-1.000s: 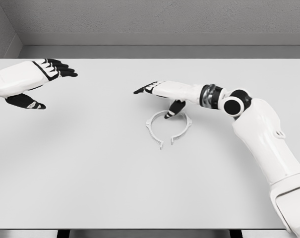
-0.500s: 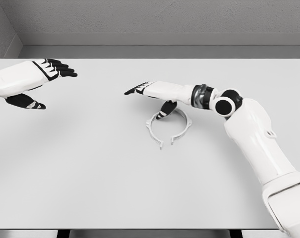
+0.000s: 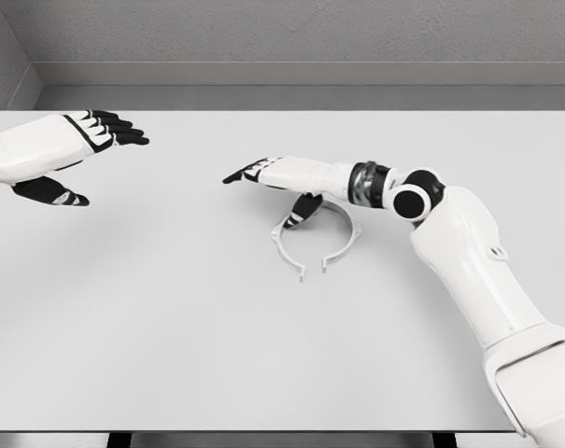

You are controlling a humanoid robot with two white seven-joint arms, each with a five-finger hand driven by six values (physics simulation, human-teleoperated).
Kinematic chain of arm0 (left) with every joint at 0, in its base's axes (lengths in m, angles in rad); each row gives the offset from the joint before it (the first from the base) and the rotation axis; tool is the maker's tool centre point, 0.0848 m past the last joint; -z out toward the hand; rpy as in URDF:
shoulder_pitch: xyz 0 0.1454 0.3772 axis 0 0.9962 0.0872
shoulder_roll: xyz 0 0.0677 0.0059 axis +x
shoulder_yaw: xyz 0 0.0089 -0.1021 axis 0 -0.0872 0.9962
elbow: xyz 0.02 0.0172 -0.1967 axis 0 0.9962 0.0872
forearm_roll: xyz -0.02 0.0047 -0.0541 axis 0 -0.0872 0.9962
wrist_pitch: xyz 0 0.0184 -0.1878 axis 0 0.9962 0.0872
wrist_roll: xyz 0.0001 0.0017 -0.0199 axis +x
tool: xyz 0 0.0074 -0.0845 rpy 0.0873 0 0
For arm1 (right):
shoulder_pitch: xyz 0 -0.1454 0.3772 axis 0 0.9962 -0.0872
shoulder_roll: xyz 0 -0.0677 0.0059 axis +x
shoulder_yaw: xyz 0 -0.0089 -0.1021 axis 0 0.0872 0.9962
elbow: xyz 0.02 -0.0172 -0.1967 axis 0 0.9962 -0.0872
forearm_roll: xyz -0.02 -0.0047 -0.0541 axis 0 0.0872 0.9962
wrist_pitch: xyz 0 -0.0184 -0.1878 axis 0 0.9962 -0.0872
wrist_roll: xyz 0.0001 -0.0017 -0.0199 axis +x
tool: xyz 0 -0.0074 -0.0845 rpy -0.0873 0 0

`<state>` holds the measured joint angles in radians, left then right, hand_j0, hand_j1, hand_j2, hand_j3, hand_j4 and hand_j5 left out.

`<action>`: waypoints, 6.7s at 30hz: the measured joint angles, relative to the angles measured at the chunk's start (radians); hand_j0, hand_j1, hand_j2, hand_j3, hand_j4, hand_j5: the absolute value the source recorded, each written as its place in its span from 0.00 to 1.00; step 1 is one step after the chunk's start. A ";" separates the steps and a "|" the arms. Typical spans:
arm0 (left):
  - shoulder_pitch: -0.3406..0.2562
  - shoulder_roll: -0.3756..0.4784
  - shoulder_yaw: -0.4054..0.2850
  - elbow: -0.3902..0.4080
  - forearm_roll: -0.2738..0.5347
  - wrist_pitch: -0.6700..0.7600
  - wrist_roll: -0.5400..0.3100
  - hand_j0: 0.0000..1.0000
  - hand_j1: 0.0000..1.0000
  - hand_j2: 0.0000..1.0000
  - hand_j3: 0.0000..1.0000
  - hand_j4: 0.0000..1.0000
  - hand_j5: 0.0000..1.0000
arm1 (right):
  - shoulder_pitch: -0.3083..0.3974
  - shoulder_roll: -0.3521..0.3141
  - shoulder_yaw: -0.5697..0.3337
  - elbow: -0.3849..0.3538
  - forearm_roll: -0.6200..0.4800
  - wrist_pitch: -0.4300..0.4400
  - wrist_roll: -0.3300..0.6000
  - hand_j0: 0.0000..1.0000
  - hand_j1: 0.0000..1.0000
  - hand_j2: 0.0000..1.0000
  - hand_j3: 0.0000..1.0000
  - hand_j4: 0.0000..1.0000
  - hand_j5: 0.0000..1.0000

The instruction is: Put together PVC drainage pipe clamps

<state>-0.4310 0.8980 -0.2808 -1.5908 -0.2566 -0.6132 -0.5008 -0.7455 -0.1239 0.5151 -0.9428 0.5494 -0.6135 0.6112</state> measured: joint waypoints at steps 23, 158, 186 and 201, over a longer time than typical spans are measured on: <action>-0.002 0.000 0.000 -0.003 0.006 0.000 0.000 1.00 1.00 1.00 1.00 1.00 1.00 | -0.015 -0.086 -0.055 0.013 -0.006 0.000 0.000 1.00 1.00 1.00 1.00 1.00 1.00; -0.017 0.076 0.011 -0.024 0.052 0.000 0.000 1.00 1.00 1.00 1.00 1.00 1.00 | 0.123 -0.239 -0.202 -0.158 0.003 0.000 0.000 1.00 1.00 1.00 1.00 1.00 1.00; -0.086 0.196 0.017 -0.068 0.171 0.000 -0.011 1.00 1.00 1.00 1.00 1.00 1.00 | 0.270 -0.303 -0.227 -0.366 -0.002 0.000 0.000 1.00 1.00 1.00 1.00 1.00 1.00; -0.086 0.196 0.017 -0.069 0.172 0.000 -0.012 1.00 1.00 1.00 1.00 1.00 1.00 | 0.287 -0.232 -0.226 -0.368 0.004 0.000 0.000 1.00 1.00 1.00 1.00 1.00 1.00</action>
<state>-0.5170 1.0944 -0.2641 -1.6598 -0.0842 -0.6134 -0.5128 -0.4587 -0.3561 0.2893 -1.3110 0.5538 -0.6137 0.6113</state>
